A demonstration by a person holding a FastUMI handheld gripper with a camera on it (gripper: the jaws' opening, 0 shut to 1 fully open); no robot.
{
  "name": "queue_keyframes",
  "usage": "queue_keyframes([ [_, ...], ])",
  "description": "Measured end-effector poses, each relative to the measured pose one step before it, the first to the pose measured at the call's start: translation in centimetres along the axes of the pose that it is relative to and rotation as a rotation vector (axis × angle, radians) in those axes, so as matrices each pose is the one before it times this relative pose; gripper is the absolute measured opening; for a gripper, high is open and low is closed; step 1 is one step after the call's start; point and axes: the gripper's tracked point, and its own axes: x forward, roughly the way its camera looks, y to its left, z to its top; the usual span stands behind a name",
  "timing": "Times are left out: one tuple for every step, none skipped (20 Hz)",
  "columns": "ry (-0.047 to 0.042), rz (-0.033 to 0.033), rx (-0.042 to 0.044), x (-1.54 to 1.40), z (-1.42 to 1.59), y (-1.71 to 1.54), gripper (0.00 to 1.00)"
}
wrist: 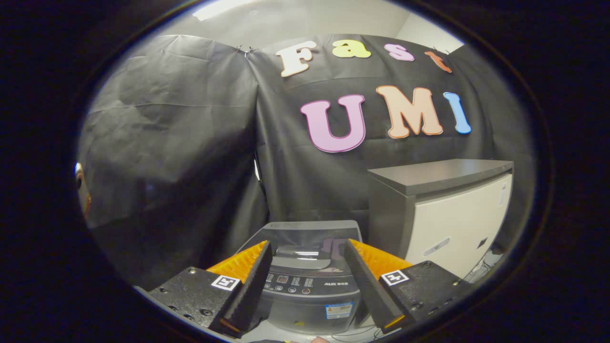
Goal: Put the clothes into the washing machine and then close the washing machine lid.
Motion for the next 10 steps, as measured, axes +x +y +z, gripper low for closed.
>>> queue_keyframes([
  [0.00048, -0.00397, -0.00427, -0.841, -0.510, -0.261, 0.92],
  [0.00232, -0.00654, -0.00690, -0.949, -0.616, -0.284, 0.92],
  [-0.00200, -0.00874, -0.00843, -0.947, -0.354, -0.452, 0.92],
  [-0.00804, -0.00968, -0.00947, -0.955, -0.140, -0.497, 0.92],
  [-0.01365, -0.01125, -0.00322, -1.111, -0.181, -0.422, 0.92],
  [-0.00823, -0.00305, 0.00378, -0.892, -0.101, -0.267, 0.92],
  [0.00339, -0.00144, 0.00143, -0.672, -0.467, -0.155, 0.92],
  [0.00336, -0.00958, -0.00927, -0.756, -0.388, -0.385, 0.92],
  [-0.00892, -0.00913, -0.00858, -0.801, 0.070, -0.526, 0.92],
  [-0.01206, -0.00468, -0.00334, -0.860, 0.175, -0.402, 0.92],
])
